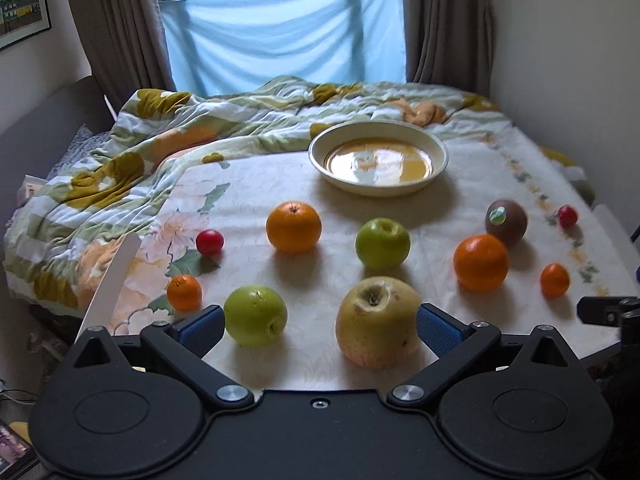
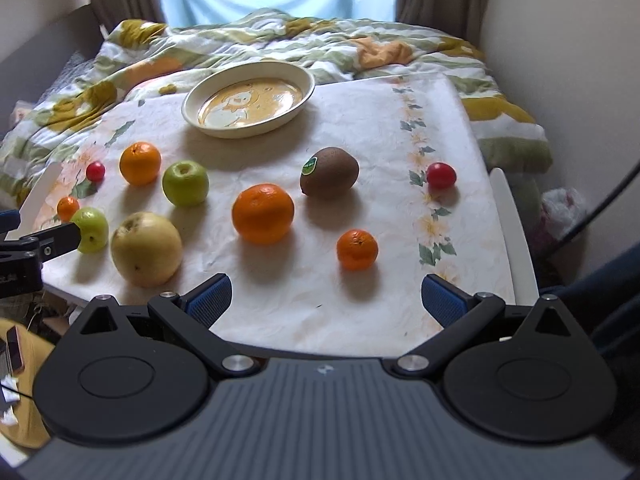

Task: Organize fruits
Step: 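Grasp the large yellow apple with the left gripper while the right gripper grasps a mandarin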

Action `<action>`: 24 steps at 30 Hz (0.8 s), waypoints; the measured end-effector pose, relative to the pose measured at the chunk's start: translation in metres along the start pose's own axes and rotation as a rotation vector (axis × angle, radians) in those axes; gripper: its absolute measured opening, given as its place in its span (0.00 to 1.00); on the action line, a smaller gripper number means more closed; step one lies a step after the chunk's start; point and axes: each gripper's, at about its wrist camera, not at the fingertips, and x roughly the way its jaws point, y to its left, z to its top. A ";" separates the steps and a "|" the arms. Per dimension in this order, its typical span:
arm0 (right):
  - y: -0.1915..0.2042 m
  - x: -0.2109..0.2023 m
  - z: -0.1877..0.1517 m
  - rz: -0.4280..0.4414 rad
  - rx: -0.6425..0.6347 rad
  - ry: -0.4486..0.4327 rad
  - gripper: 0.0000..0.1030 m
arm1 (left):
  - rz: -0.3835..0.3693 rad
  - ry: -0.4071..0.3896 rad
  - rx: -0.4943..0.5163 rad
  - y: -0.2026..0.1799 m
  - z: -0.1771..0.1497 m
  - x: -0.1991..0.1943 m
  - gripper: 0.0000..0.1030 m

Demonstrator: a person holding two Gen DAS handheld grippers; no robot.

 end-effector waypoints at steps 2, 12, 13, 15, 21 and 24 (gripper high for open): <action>-0.006 0.008 -0.001 0.003 -0.028 -0.003 1.00 | -0.001 0.012 -0.015 -0.006 -0.004 0.007 1.00; -0.028 0.044 -0.011 0.053 -0.119 -0.060 1.00 | 0.038 0.011 -0.069 -0.032 -0.016 0.039 0.95; -0.029 0.047 -0.012 0.053 -0.122 -0.060 1.00 | 0.038 0.015 -0.069 -0.034 -0.017 0.043 0.90; -0.030 0.053 -0.014 0.060 -0.137 -0.069 1.00 | 0.035 0.022 -0.071 -0.038 -0.019 0.050 0.88; -0.032 0.069 -0.017 0.086 -0.141 -0.067 1.00 | 0.043 0.044 -0.077 -0.045 -0.020 0.066 0.86; -0.029 0.074 -0.018 0.080 -0.158 -0.065 1.00 | 0.031 0.045 -0.085 -0.045 -0.019 0.069 0.79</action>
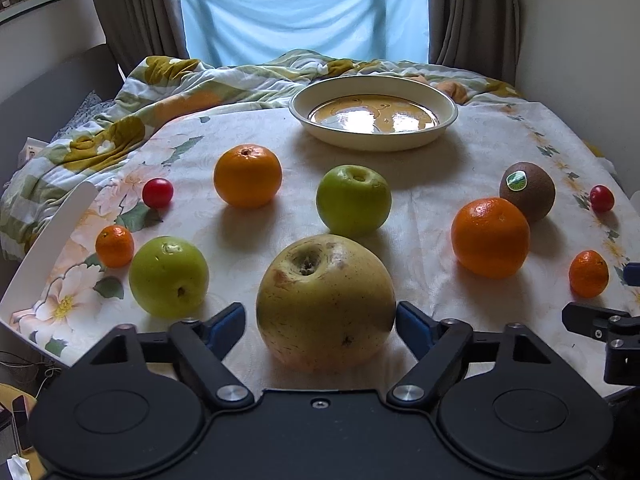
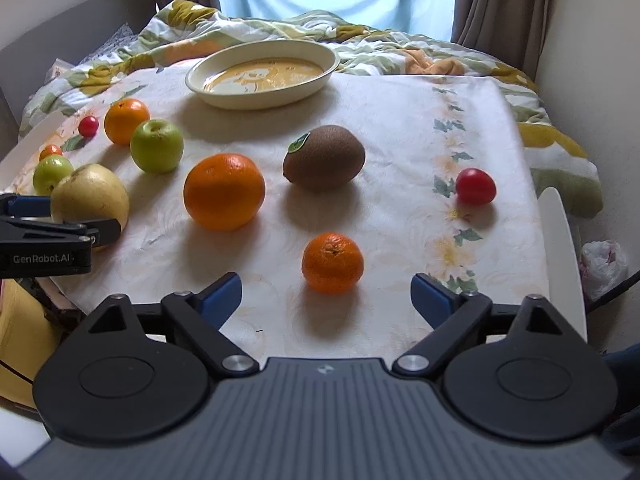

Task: Organize fruits
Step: 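Grasp the large yellow apple with the left gripper while the right gripper grasps a mandarin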

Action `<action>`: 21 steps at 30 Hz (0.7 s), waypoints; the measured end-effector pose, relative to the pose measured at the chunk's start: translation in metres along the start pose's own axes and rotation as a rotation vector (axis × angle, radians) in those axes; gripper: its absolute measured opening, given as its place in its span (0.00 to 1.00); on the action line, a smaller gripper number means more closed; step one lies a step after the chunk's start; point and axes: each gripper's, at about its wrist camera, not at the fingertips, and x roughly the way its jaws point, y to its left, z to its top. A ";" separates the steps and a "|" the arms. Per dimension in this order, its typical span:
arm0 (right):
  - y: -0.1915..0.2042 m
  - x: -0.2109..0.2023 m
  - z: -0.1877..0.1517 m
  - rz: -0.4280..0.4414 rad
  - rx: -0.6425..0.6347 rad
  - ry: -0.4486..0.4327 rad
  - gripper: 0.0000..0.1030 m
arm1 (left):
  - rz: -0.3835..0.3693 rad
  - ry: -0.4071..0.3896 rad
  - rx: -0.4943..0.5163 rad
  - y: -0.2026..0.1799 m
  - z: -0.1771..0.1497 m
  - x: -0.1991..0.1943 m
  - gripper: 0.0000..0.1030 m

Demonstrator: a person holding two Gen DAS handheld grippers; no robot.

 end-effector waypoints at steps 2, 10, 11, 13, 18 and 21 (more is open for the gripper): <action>0.002 0.003 0.000 0.007 -0.002 0.002 0.97 | -0.010 -0.001 -0.018 0.001 0.001 0.001 0.76; 0.002 0.012 0.002 0.001 0.020 0.012 0.78 | -0.002 -0.013 0.019 -0.002 -0.001 0.000 0.76; 0.001 0.013 0.002 -0.001 0.021 0.014 0.76 | -0.007 -0.013 0.015 -0.001 -0.001 0.000 0.76; -0.002 0.014 0.002 -0.007 0.033 0.016 0.74 | -0.010 -0.014 0.010 -0.001 -0.002 0.000 0.75; -0.002 0.015 0.005 -0.003 0.021 0.005 0.58 | -0.002 -0.017 0.009 -0.002 -0.004 -0.003 0.75; -0.002 0.015 0.008 0.003 0.006 0.006 0.50 | -0.001 -0.022 0.010 -0.002 -0.006 -0.005 0.75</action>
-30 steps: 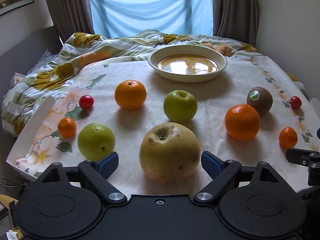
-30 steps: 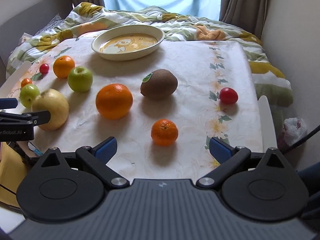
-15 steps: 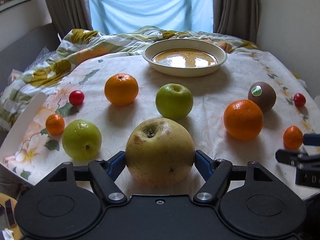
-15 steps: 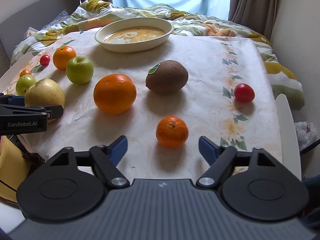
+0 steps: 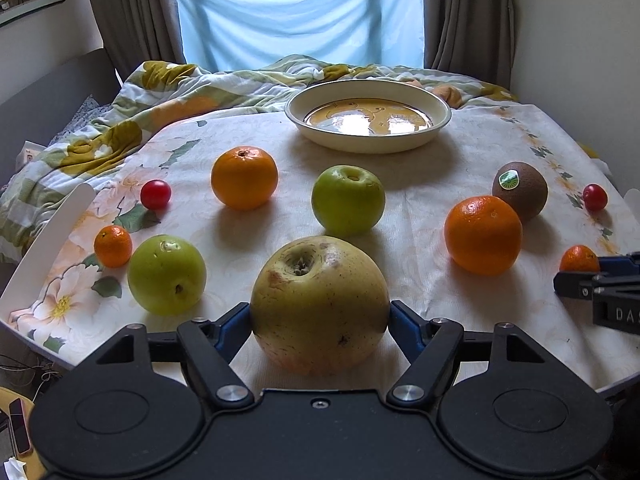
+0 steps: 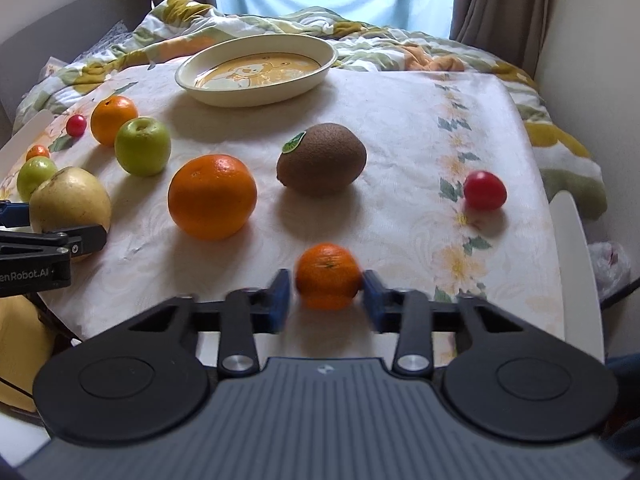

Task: Organize fruits
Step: 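Grasp the large yellow apple with the left gripper while the right gripper grasps a mandarin, then carry the yellow apple and mandarin to the white bowl with both grippers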

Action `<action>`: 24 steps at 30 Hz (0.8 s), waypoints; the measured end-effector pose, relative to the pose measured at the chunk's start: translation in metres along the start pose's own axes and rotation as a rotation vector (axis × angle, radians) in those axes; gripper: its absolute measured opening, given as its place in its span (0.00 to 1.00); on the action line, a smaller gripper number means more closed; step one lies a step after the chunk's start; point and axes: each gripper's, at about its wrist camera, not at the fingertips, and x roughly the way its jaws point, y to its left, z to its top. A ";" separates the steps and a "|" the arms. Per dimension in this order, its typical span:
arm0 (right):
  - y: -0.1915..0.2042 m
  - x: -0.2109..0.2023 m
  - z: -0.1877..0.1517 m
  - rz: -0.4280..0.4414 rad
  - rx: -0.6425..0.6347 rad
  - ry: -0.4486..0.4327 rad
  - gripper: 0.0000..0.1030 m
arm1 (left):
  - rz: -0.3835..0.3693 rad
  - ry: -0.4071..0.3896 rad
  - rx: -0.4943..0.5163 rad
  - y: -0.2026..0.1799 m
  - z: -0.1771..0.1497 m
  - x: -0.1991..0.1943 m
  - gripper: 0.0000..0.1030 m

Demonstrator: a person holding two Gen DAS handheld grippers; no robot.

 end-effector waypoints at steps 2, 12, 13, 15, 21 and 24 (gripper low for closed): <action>0.000 -0.002 0.001 0.004 -0.002 -0.008 0.50 | -0.004 -0.003 0.000 0.001 -0.001 -0.002 0.75; 0.009 -0.034 0.026 0.034 -0.040 -0.049 0.49 | -0.017 -0.064 -0.021 0.005 0.024 -0.046 0.75; 0.009 -0.040 0.030 0.036 -0.046 -0.056 0.49 | -0.019 -0.071 -0.026 0.007 0.030 -0.052 0.75; 0.010 -0.049 0.041 0.040 -0.060 -0.070 0.49 | -0.026 -0.085 -0.041 0.011 0.043 -0.062 0.75; 0.006 -0.074 0.075 0.055 -0.080 -0.100 0.49 | -0.048 -0.142 -0.078 0.034 0.088 -0.080 0.75; 0.005 -0.078 0.095 0.030 -0.089 -0.120 0.49 | -0.069 -0.164 -0.084 0.046 0.111 -0.078 0.75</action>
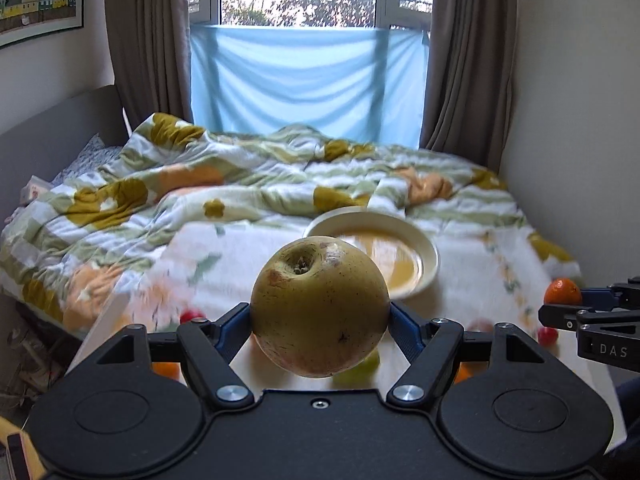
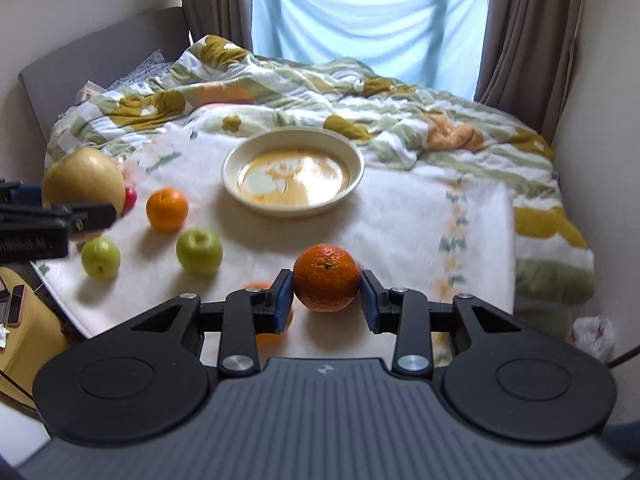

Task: Organize fruits
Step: 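Carry the yellow apple and mandarin to the white bowl with both grippers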

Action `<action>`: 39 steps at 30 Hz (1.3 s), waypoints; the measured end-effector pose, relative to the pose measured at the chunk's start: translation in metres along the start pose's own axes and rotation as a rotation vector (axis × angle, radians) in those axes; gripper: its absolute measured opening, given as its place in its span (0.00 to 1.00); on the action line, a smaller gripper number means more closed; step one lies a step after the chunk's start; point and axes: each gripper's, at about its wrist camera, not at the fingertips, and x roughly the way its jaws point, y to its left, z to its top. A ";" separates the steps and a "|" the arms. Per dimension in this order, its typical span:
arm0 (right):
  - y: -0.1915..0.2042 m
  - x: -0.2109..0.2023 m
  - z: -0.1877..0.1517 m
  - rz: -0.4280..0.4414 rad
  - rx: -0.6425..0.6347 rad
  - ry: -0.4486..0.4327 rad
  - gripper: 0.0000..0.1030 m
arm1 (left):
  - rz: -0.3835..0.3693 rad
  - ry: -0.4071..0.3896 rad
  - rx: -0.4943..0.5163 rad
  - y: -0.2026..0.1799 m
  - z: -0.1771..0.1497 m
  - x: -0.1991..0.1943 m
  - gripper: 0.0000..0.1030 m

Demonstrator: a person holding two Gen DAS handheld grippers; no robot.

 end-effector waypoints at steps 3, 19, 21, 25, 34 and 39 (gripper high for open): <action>-0.005 0.005 0.021 -0.010 0.023 -0.013 0.49 | -0.009 -0.013 0.021 0.005 0.022 0.010 0.75; -0.031 0.084 0.122 -0.029 0.139 -0.018 0.49 | -0.143 0.027 0.135 -0.005 0.107 0.135 0.75; -0.035 0.099 0.130 -0.034 0.152 -0.008 0.49 | -0.161 0.044 0.156 -0.011 0.111 0.156 0.75; -0.044 0.128 0.140 -0.047 0.180 0.020 0.49 | -0.196 0.082 0.194 -0.022 0.113 0.199 0.75; -0.057 0.172 0.142 -0.103 0.215 0.082 0.50 | -0.232 0.148 0.283 -0.041 0.098 0.276 0.75; -0.064 0.185 0.139 -0.122 0.237 0.108 0.50 | -0.246 0.176 0.314 -0.047 0.089 0.293 0.75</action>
